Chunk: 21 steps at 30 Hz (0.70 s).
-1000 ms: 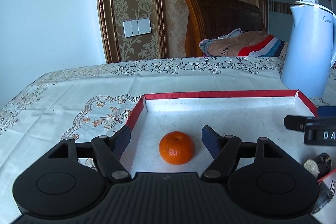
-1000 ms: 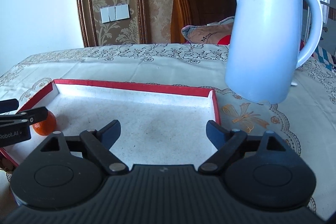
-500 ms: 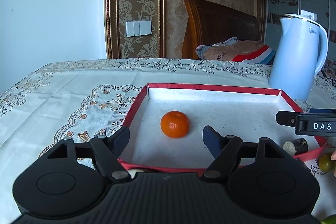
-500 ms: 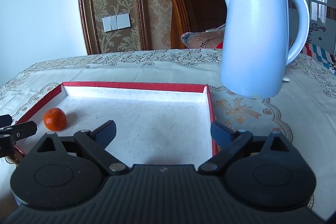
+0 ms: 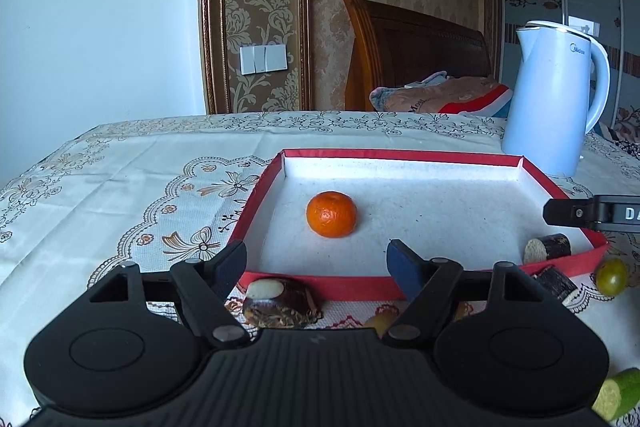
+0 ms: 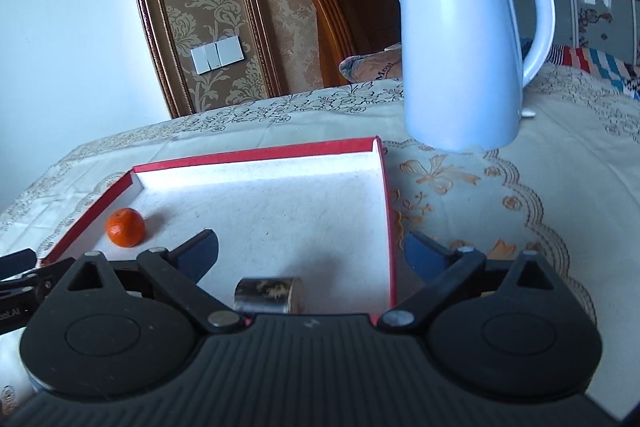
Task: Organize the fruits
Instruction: 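Lift both open grippers out of the tray back toward the loose fruit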
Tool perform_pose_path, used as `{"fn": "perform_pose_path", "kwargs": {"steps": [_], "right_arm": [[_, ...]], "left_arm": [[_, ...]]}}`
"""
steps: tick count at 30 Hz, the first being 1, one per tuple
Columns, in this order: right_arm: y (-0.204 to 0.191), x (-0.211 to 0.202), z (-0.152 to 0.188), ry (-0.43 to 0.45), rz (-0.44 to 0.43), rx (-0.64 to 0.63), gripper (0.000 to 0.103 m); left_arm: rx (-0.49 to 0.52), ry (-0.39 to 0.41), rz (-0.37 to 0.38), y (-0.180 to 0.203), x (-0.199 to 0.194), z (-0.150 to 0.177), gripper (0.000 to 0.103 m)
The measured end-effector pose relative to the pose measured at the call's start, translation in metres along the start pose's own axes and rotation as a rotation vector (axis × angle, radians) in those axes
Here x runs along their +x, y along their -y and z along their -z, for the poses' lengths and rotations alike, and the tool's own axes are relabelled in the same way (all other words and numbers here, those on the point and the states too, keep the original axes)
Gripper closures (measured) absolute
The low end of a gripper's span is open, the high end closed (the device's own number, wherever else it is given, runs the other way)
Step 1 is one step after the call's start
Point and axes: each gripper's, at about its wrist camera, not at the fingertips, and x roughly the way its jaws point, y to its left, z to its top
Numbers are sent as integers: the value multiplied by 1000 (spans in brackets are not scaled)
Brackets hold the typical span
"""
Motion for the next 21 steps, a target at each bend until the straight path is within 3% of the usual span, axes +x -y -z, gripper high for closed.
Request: {"fn": "perform_pose_path", "kwargs": {"steps": [3,21], "right_arm": [[7,-10,12,2,7,19,2],[10,-23,23,3,26,25,2]], "left_arm": [[0,-3,2,0,-1,2,20],[-9,-33,6,-6,-9,11,20]]}}
